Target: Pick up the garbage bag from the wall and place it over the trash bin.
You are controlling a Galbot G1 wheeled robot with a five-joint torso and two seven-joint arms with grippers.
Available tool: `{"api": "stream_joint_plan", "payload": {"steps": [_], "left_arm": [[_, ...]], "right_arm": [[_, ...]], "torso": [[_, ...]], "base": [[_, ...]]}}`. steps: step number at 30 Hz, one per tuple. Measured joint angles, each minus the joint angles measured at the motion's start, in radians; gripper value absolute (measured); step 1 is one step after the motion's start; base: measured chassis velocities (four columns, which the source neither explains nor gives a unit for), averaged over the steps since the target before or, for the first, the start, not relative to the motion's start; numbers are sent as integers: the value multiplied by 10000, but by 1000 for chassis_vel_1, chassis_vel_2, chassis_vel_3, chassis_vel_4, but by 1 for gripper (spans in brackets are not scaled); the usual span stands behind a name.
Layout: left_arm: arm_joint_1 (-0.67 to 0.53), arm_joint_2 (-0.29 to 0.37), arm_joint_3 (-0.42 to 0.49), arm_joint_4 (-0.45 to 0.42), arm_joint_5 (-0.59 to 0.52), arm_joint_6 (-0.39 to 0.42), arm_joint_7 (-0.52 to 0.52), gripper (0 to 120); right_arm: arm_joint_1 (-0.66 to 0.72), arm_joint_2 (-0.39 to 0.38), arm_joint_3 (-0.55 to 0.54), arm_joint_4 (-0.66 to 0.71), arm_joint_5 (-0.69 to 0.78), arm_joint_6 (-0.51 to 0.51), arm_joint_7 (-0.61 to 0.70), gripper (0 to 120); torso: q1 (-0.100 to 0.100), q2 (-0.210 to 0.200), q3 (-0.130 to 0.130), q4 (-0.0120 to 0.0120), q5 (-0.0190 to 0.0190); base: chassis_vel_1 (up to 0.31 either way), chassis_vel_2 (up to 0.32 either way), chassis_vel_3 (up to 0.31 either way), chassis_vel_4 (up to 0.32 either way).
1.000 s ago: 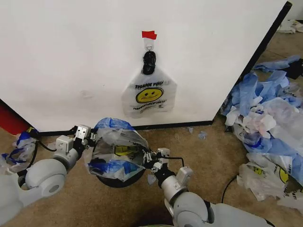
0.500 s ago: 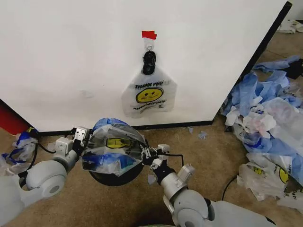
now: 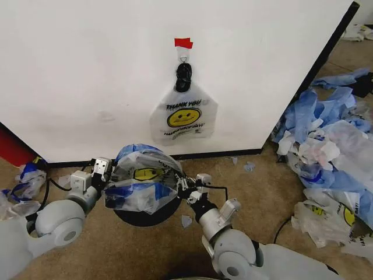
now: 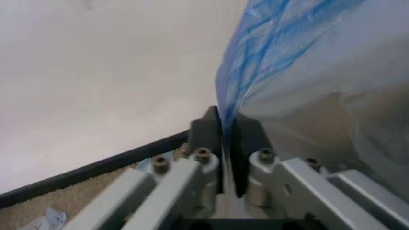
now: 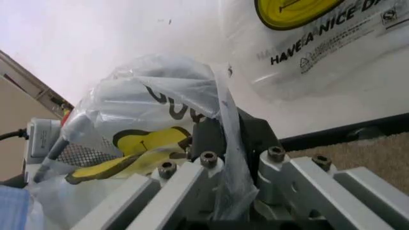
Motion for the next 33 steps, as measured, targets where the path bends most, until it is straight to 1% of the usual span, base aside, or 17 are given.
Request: {"api": "stream_joint_plan", "payload": {"steps": [2,3,5,7,9,10,11,13,14,17,18,20,21,22,24,28,33], "left_arm": [[0,1,-4,-4,3,1,-12,13],[0,1,-4,-4,3,1,-12,13],[0,-18,-22,-4,18,1,-35,25],[0,-23,-85,-5,24,6,-43,32],[-1,7,-146,-6,24,22,-35,41],[-11,25,-172,-8,21,32,-24,45],[-11,25,-172,-8,21,32,-24,45],[-18,32,-187,-10,16,45,-10,52],[-18,34,-187,-5,14,57,-9,57],[-19,0,-187,66,19,65,11,70],[-19,0,-187,66,19,65,11,70],[-19,-19,-184,113,32,65,27,79],[-18,-24,-183,124,37,65,28,81],[-19,-26,-181,148,46,65,32,88],[-15,-35,-177,220,81,64,57,95],[1,-91,-137,391,217,43,152,98],[-38,-152,-108,580,279,34,210,98]], "right_arm": [[0,5,0,0,0,-5,4,1],[0,5,0,0,0,-5,4,1],[-45,8,10,2,-15,-6,9,1],[-96,-7,18,7,-39,-6,9,1],[-148,-26,17,7,-75,-6,4,1],[-167,-29,12,8,-87,-10,-4,1],[-167,-29,12,8,-87,-10,-4,1],[-200,-32,6,8,-102,-15,-9,1],[-216,-37,8,14,-120,-13,-11,1],[-298,-63,5,56,-143,-15,-19,1],[-298,-63,5,56,-143,-15,-19,1],[-356,-82,6,62,-181,-14,-35,1],[-373,-84,6,62,-194,-13,-42,1],[-403,-92,7,62,-213,-9,-51,1],[-434,-96,8,76,-229,1,-65,1],[-457,-112,-9,154,-231,31,-115,1],[-462,-155,-17,191,-203,111,-199,1]], "torso": [[0,0,0,0,0],[0,0,0,0,0],[0,0,0,0,0],[0,0,0,0,-1],[0,0,0,-1,0],[0,0,0,0,0],[0,0,0,0,0],[0,0,0,0,0],[0,0,0,-1,-4],[0,0,0,1,0],[0,0,0,1,0],[0,0,0,-1,-3],[0,0,0,-1,-2],[0,0,0,-1,-1],[0,0,0,0,1],[0,0,0,0,-1],[0,0,0,0,-1]], "base": [[0,0,0,0],[0,0,0,0],[0,0,0,0],[0,0,0,0],[0,0,0,0],[0,0,0,0],[0,0,0,0],[0,0,0,0],[0,0,0,0],[0,0,0,0],[0,0,0,0],[0,0,0,0],[0,0,0,0],[0,0,0,0],[0,0,0,0],[0,0,0,0],[0,0,0,0]]}}
